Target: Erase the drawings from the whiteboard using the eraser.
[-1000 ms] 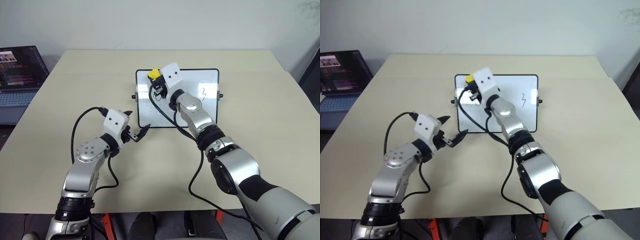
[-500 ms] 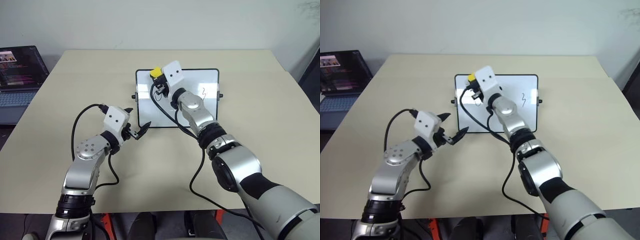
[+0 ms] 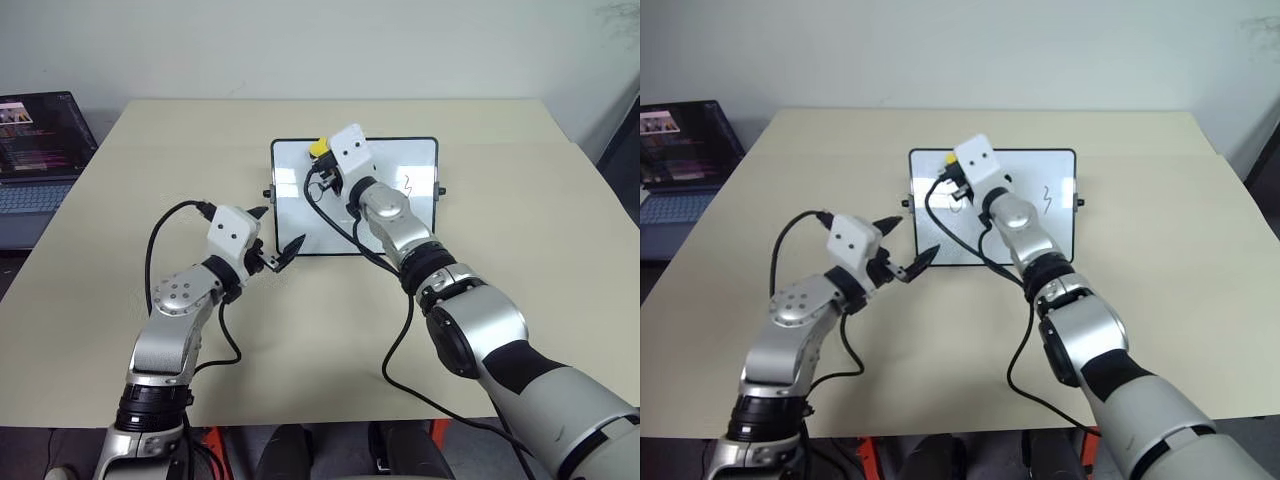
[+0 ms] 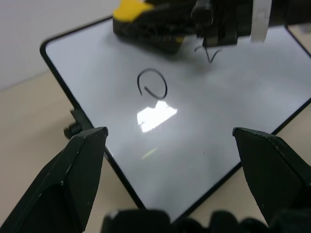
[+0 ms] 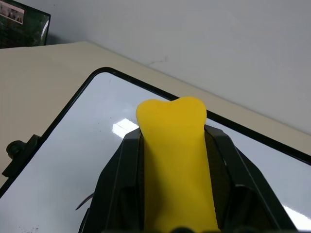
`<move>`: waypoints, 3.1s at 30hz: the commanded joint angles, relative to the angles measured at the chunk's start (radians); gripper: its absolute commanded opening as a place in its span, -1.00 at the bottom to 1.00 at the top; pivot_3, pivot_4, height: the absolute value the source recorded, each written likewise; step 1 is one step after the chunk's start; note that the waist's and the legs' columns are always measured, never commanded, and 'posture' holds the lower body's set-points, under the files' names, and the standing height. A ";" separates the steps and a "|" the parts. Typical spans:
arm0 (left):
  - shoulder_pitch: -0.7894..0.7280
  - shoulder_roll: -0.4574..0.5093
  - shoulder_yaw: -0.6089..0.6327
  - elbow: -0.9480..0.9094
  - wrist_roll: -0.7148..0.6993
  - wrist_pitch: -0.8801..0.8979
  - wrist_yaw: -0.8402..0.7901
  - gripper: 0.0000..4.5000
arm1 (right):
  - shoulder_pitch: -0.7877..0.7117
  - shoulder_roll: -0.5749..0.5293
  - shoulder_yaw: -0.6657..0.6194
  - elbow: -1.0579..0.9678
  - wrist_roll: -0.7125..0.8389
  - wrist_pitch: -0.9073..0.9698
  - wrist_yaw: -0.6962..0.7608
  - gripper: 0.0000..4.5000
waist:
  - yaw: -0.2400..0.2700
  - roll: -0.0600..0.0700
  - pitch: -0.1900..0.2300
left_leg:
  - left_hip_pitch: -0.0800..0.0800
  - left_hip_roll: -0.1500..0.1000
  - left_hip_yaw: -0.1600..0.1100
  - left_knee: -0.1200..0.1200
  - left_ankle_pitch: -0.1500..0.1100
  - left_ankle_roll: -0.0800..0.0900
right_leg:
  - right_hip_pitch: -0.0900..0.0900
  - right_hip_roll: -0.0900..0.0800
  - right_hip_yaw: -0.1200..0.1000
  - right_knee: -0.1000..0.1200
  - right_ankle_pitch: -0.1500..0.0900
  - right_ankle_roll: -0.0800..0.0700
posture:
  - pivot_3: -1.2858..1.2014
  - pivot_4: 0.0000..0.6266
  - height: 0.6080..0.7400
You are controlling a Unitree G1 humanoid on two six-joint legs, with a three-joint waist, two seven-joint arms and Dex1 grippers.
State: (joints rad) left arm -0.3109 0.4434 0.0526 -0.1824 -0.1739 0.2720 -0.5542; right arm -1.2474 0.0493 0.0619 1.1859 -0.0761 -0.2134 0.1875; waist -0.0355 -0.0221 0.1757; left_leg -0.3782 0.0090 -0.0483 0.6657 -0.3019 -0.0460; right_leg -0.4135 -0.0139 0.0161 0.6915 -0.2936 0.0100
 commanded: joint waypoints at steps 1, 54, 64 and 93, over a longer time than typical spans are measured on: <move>-0.023 -0.006 0.033 -0.029 -0.018 -0.041 0.016 1.00 | -0.035 0.007 -0.003 -0.007 -0.008 -0.032 -0.008 -0.42 | 0.000 0.000 0.000 | 0.000 0.000 0.000 0.000 0.000 0.000 | 0.000 0.000 0.000 0.000 0.000 0.000 | 0.03 -0.52 1.00; -0.037 -0.009 0.034 -0.030 -0.026 -0.029 0.053 1.00 | 0.214 -0.014 0.023 -0.495 0.011 0.024 0.080 -0.42 | -0.002 -0.001 -0.001 | -0.001 -0.001 -0.002 0.010 -0.001 0.001 | 0.001 0.000 -0.001 0.006 0.000 0.000 | 0.03 -0.52 1.00; -0.045 -0.009 0.030 -0.036 -0.028 -0.028 0.053 1.00 | 0.071 -0.025 0.010 -0.181 -0.019 -0.057 0.009 -0.42 | 0.001 -0.001 -0.001 | -0.001 -0.001 -0.002 0.010 -0.001 0.001 | 0.001 0.000 -0.001 0.006 0.000 0.000 | 0.03 -0.52 1.00; -0.012 0.014 0.061 -0.069 -0.027 -0.021 0.076 1.00 | 0.265 0.023 0.102 -0.173 -0.097 -0.057 0.028 -0.42 | 0.001 -0.001 -0.001 | -0.001 -0.001 -0.002 0.010 -0.001 0.001 | 0.001 0.000 -0.001 0.006 0.000 0.000 | 0.03 -0.52 1.00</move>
State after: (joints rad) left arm -0.3166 0.4450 0.0875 -0.2189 -0.1952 0.2580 -0.4876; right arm -0.9970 0.0725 0.1595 1.0307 -0.1718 -0.2894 0.2069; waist -0.0345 -0.0227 0.1750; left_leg -0.3792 0.0085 -0.0500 0.6760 -0.3027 -0.0448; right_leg -0.4126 -0.0140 0.0154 0.6980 -0.2933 0.0099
